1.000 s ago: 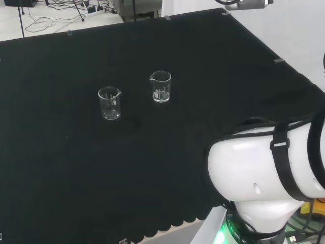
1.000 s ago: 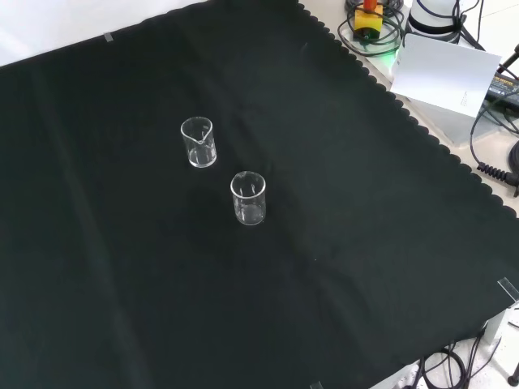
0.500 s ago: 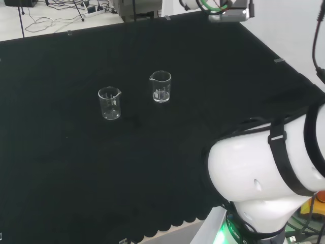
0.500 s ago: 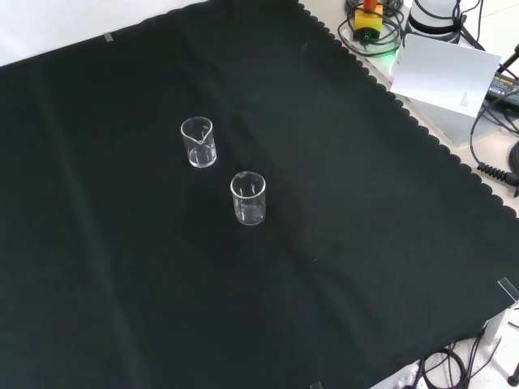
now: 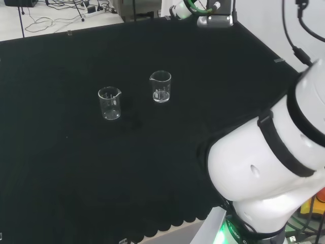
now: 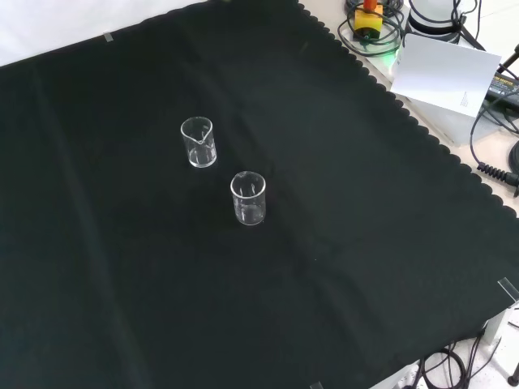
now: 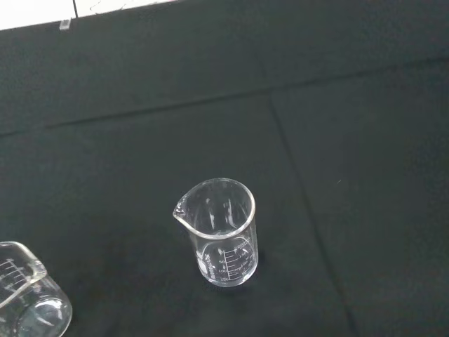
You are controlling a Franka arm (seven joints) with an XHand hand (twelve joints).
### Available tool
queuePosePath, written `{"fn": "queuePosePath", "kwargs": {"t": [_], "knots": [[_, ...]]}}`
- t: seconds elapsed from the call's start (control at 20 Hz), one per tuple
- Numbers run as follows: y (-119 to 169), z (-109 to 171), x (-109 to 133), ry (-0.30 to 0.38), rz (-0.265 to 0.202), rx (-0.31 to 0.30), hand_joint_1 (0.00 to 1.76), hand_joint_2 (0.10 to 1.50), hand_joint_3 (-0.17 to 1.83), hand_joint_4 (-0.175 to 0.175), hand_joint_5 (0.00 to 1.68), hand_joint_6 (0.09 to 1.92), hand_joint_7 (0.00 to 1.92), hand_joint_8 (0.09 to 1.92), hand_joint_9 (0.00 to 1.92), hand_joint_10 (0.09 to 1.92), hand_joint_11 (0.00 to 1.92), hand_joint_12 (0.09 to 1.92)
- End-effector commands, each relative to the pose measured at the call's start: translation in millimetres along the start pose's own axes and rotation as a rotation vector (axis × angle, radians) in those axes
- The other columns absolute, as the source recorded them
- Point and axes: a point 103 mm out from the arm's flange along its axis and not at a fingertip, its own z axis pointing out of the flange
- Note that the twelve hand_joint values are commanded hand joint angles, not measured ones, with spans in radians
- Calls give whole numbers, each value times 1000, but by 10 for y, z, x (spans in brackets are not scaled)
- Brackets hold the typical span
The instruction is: Pick up the beaker on the right.
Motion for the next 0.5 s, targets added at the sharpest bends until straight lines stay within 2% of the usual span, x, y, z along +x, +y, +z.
{"fn": "queuePosePath", "kwargs": {"t": [0.05,0.5], "knots": [[761,375,-256,68,-11,14,636,904,525,-16,377,87,141,534,245,640,0,1348],[981,752,-293,85,-11,49,633,884,527,-15,362,87,132,535,247,644,0,1349]]}}
